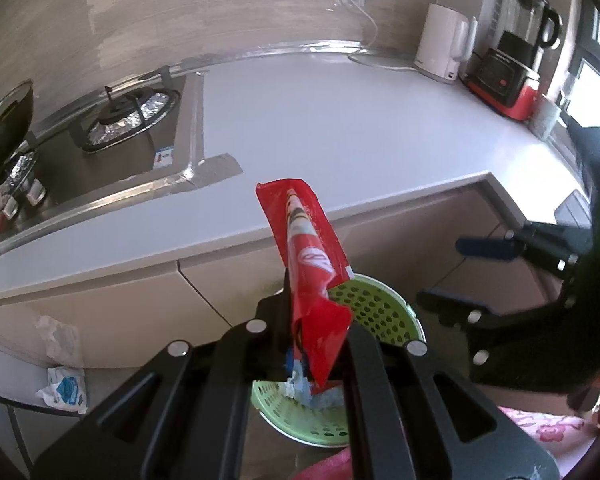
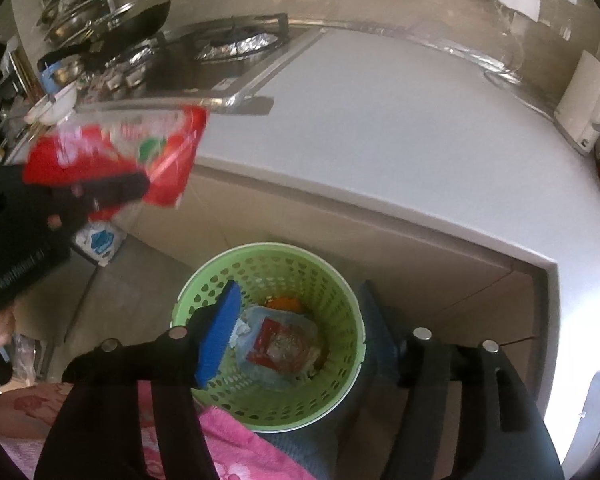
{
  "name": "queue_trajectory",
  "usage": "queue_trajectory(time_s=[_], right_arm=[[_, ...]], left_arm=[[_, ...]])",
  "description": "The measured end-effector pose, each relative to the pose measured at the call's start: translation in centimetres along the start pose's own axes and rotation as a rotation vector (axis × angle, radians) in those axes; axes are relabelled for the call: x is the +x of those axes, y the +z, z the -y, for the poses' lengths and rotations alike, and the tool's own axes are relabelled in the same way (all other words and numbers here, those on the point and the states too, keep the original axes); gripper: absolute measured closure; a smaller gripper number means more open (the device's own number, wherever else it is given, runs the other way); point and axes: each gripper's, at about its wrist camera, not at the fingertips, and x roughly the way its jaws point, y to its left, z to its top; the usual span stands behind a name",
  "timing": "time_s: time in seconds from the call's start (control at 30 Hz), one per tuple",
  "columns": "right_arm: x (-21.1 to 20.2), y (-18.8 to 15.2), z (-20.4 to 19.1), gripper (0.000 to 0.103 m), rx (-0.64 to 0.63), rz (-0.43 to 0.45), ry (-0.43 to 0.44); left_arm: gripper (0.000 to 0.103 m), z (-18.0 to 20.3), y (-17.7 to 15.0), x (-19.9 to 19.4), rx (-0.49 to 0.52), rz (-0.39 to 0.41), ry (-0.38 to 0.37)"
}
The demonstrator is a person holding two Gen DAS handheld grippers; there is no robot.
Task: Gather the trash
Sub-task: 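Open both tools over the green basket, dropping packet and container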
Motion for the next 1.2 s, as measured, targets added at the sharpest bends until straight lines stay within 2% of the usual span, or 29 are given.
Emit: queue_trajectory(time_s=[0.27, 0.43, 0.53, 0.57, 0.63, 0.67, 0.7, 0.8, 0.9, 1.07, 1.2], right_arm=[[-2.3, 0.9, 2.1, 0.037, 0.055, 0.059, -0.064], [-2.9, 0.8, 3.0, 0.036, 0.084, 0.076, -0.085], [-2.8, 0.8, 3.2, 0.036, 0.090, 0.073, -0.094], [-2.8, 0.7, 3.2, 0.036, 0.093, 0.070, -0.095], [-2.6, 0.7, 3.2, 0.036, 0.095, 0.065, -0.093], [-2.6, 0.6, 3.1, 0.036, 0.094, 0.061, -0.094], [-2.6, 0.6, 3.1, 0.036, 0.092, 0.059, -0.096], [-2.4, 0.5, 3.2, 0.036, 0.089, 0.052, -0.100], [-2.3, 0.6, 3.3, 0.036, 0.093, 0.047, -0.104], [-2.1, 1.1, 3.6, 0.036, 0.094, 0.047, -0.106], [-2.1, 1.5, 3.9, 0.034, 0.092, 0.051, -0.107]], left_arm=[[0.101, 2.0, -2.4, 2.9, 0.082, -0.090, -0.084], [0.101, 3.0, -4.9, 7.1, 0.118, -0.207, -0.171], [0.100, 3.5, -6.1, 10.3, 0.118, -0.313, -0.221], [0.096, 3.5, -6.5, 11.3, 0.118, -0.343, -0.228], [0.077, 3.6, -6.8, 12.6, 0.117, -0.376, -0.217], [0.059, 3.6, -6.9, 12.8, 0.116, -0.377, -0.210], [0.051, 3.6, -7.0, 12.9, 0.114, -0.370, -0.197], [0.037, 3.6, -6.7, 13.0, 0.112, -0.364, -0.188], [0.028, 3.5, -6.5, 13.1, 0.112, -0.359, -0.170], [0.028, 3.0, -6.3, 13.2, 0.100, -0.359, -0.155], [0.027, 2.5, -5.0, 12.1, 0.098, -0.322, -0.123]])
